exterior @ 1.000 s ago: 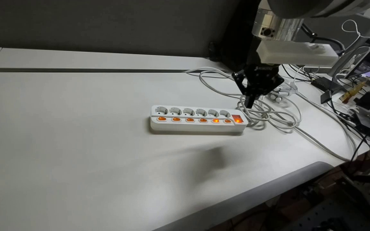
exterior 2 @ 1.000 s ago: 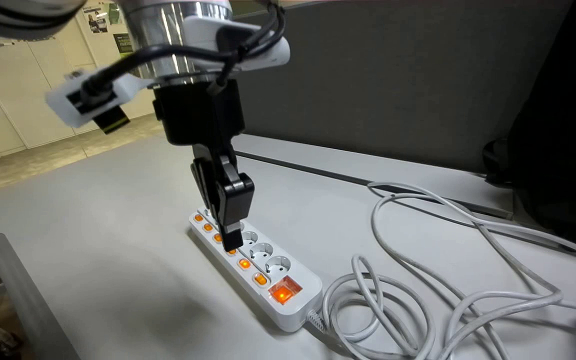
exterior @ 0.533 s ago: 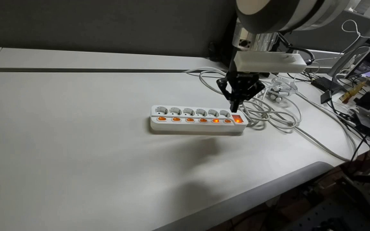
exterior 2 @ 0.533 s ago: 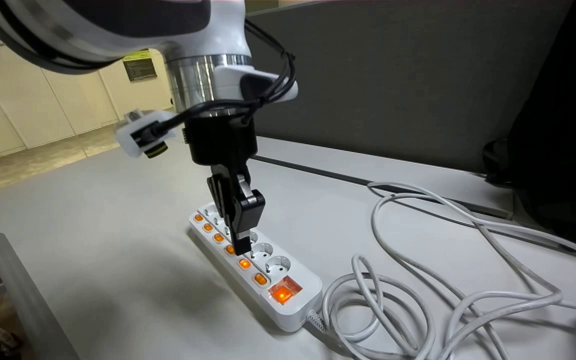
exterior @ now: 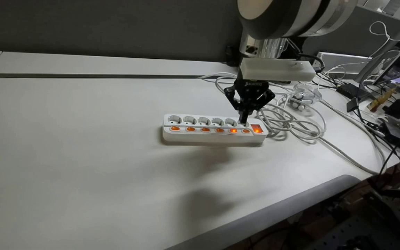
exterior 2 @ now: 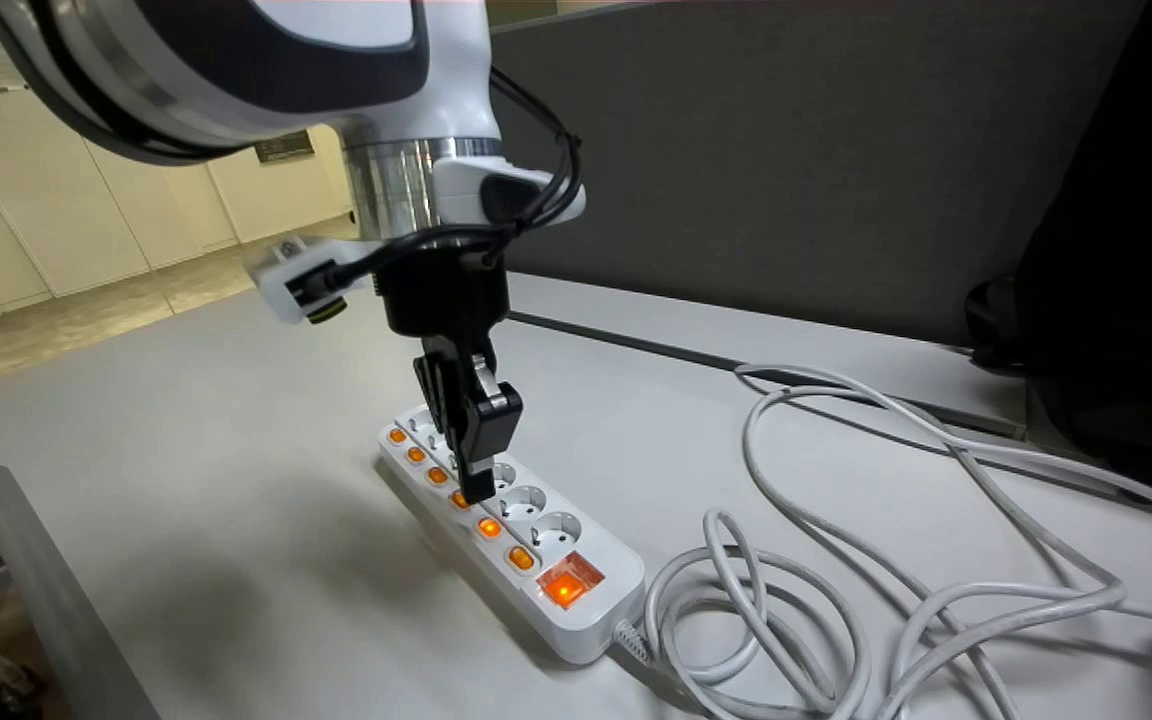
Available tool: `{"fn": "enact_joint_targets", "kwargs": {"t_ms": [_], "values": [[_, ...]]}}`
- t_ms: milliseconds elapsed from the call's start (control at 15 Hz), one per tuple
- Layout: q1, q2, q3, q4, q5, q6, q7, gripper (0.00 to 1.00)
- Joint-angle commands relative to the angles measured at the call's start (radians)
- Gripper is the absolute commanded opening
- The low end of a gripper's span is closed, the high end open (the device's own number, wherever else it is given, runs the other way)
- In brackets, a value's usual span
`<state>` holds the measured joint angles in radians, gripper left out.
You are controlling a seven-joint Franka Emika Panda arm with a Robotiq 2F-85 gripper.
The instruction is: Switch off the second slot of the extension cord
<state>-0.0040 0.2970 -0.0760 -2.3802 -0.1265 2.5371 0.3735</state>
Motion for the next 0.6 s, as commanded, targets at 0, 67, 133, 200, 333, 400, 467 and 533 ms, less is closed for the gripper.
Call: {"fn": "enact_joint_targets", "kwargs": {"t_ms": [0,67,133,200,333,400,467,533], "values": [[0.016,0.000,-0.016,0.002,0.009,-0.002,-0.007,0.00],[0.022,0.000,-0.023,-0.003,-0.007,0.010,0.005,0.00],[0.026,0.003,-0.028,-0.009,-0.018,0.028,0.013,0.00],[0.029,0.010,-0.032,-0.009,-0.025,0.038,0.016,0.00],[0.035,0.024,-0.041,-0.011,-0.032,0.065,0.015,0.00],[0.041,0.031,-0.047,-0.011,-0.039,0.075,0.017,0.00],[0.045,0.037,-0.052,-0.011,-0.041,0.086,0.016,0.00],[0.049,0.044,-0.057,-0.010,-0.042,0.096,0.016,0.00]]}}
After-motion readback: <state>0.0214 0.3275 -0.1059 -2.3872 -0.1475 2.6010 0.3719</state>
